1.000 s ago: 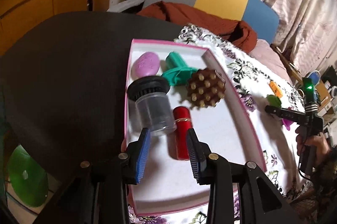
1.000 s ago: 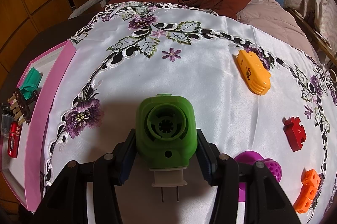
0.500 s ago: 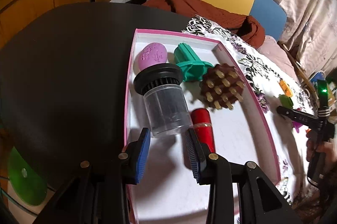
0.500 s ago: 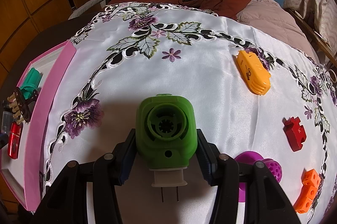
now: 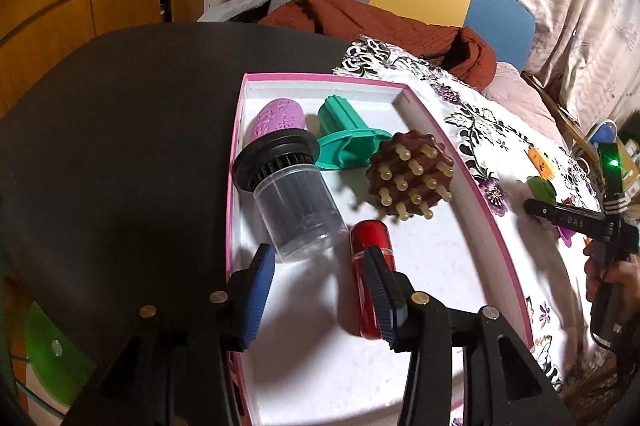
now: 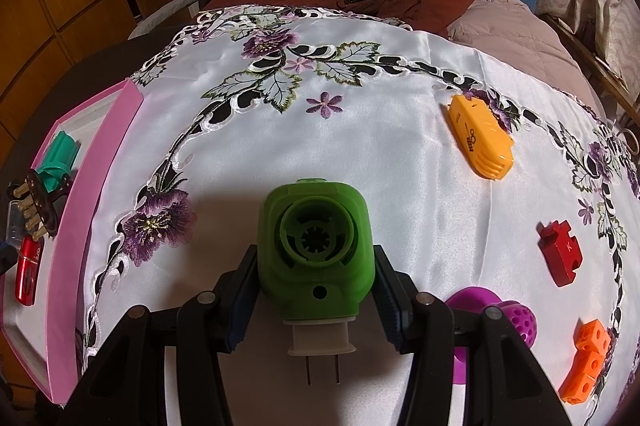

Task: Organize rigid objects
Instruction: 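Carry the green plug with the right gripper toward the tray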

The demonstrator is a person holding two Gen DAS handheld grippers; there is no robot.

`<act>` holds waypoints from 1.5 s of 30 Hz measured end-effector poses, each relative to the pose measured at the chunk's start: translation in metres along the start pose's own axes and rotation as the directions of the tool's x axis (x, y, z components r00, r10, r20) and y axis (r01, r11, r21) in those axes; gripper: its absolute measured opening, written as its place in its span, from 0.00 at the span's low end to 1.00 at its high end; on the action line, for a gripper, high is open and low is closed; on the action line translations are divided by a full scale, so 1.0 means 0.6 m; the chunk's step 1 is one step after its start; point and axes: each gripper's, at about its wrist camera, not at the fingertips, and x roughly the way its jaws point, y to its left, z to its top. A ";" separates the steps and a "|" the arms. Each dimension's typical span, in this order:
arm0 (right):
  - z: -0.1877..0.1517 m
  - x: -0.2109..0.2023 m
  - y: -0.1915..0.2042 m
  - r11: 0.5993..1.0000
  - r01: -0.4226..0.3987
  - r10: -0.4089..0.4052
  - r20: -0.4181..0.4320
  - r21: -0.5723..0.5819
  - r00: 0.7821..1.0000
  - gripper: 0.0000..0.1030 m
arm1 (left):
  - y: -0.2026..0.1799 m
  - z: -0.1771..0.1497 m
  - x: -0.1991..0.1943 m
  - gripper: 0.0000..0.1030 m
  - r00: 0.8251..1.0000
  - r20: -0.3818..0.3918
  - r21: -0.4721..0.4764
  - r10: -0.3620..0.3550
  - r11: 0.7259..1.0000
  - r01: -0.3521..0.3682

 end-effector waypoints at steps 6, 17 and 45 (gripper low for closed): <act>0.001 0.001 0.002 1.000 0.015 -0.015 0.004 0.014 1.000 0.51 | -0.019 -0.005 -0.040 0.47 0.998 0.061 0.042 0.022 0.999 -0.024; -0.007 -0.007 0.007 0.997 0.052 -0.053 0.014 0.055 0.999 0.51 | -0.043 -0.012 -0.088 0.52 0.992 0.124 0.096 0.023 0.995 -0.035; -0.041 -0.088 0.137 0.994 -0.103 0.105 0.054 -0.039 0.993 0.51 | -0.001 -0.029 -0.093 0.52 0.993 0.112 0.033 0.031 0.999 -0.035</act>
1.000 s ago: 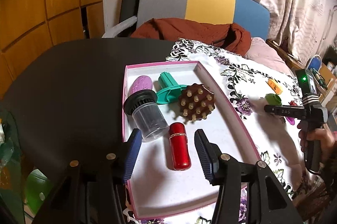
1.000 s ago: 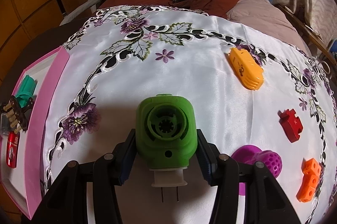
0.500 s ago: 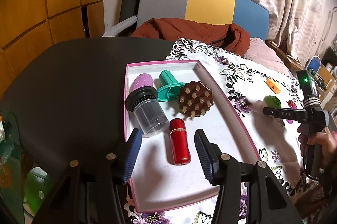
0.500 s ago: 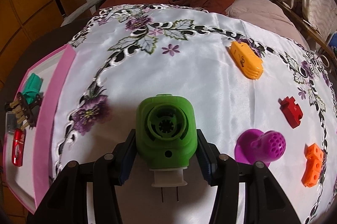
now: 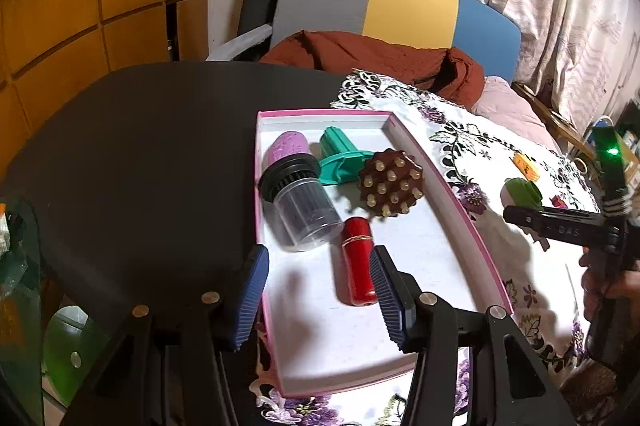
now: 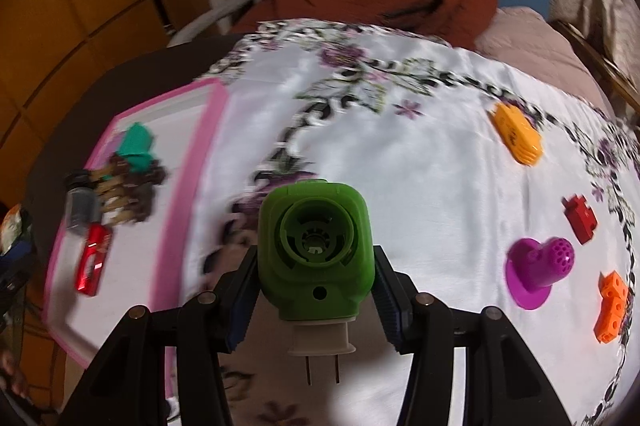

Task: Organize rigid objects
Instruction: 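Lower the green plug into the tray beside the red tube and open the right gripper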

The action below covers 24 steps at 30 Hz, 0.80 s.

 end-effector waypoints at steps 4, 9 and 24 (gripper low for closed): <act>-0.003 -0.019 0.050 0.997 -0.053 0.053 0.004 -0.064 0.999 0.51 | 0.016 0.001 -0.001 0.52 1.000 0.002 -0.023 0.014 1.000 -0.014; -0.009 -0.029 0.133 0.977 -0.131 0.130 -0.019 -0.169 0.991 0.51 | 0.038 0.000 -0.005 0.52 0.999 0.005 -0.046 0.032 0.998 -0.032; -0.022 0.077 0.253 0.965 -0.080 0.052 -0.119 -0.249 0.992 0.51 | 0.044 -0.003 -0.006 0.52 0.999 0.001 -0.040 0.038 0.998 -0.038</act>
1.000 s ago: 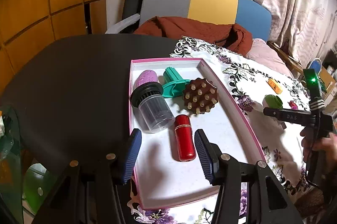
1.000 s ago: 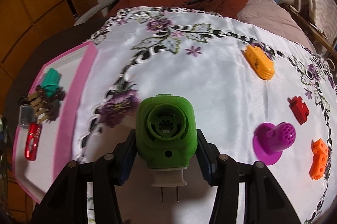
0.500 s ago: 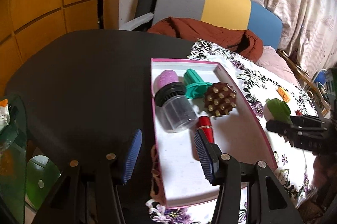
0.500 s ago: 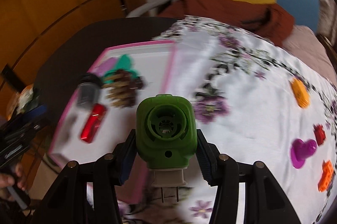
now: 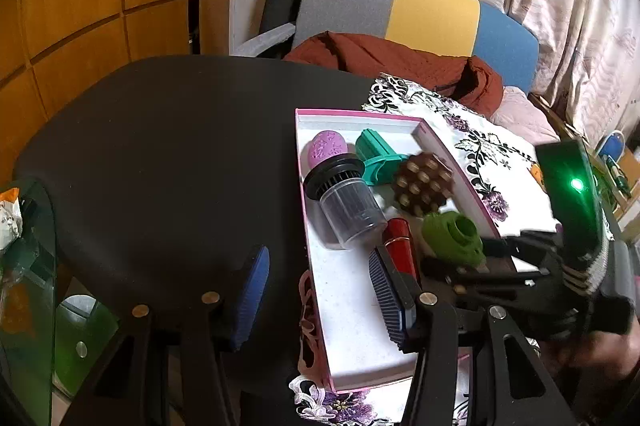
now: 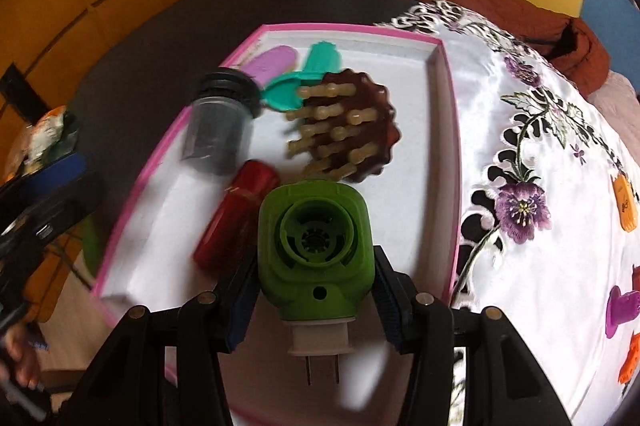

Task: Organize rigid objects
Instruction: 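Lower the green plug into the tray beside the red tube and open the right gripper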

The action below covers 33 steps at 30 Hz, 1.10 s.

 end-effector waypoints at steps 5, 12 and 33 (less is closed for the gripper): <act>0.012 0.016 0.000 0.999 0.054 -0.054 0.023 -0.003 0.998 0.51 | -0.004 -0.001 0.001 0.52 1.000 -0.007 0.006 -0.003 1.000 0.003; 0.007 0.020 -0.007 0.999 0.036 -0.035 0.046 -0.008 0.998 0.52 | -0.008 -0.003 0.002 0.52 1.000 -0.009 0.014 -0.003 1.000 0.004; -0.021 -0.070 -0.067 0.994 -0.054 0.036 0.183 0.091 0.983 0.58 | -0.037 -0.005 0.007 0.56 1.000 -0.016 0.069 0.015 0.998 -0.014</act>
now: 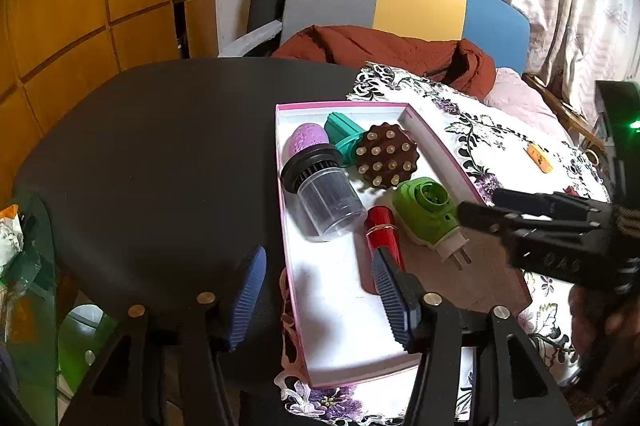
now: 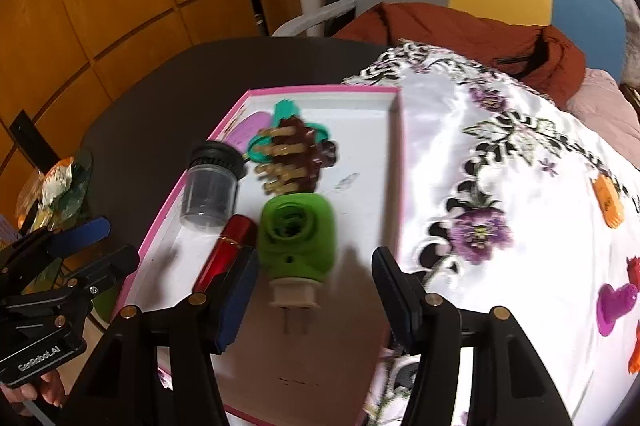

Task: Organize rigid objects
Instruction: 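Lower the green plug into the tray beside the red tube and open the right gripper, then withdraw the open right gripper from the tray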

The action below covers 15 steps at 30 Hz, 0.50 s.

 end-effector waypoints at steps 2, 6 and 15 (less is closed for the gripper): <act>0.001 -0.011 -0.019 1.000 0.016 -0.016 0.012 0.018 1.000 0.58 | -0.004 0.002 0.000 0.56 1.000 0.002 0.008 0.005 1.000 -0.005; 0.002 -0.030 -0.059 0.997 0.055 -0.056 0.022 0.054 0.998 0.58 | -0.012 0.006 -0.001 0.56 1.000 0.004 0.019 0.005 1.000 -0.005; -0.005 -0.090 -0.196 0.969 0.156 -0.165 0.030 0.190 0.986 0.58 | -0.040 0.018 -0.003 0.56 1.000 0.018 0.057 -0.016 0.998 0.015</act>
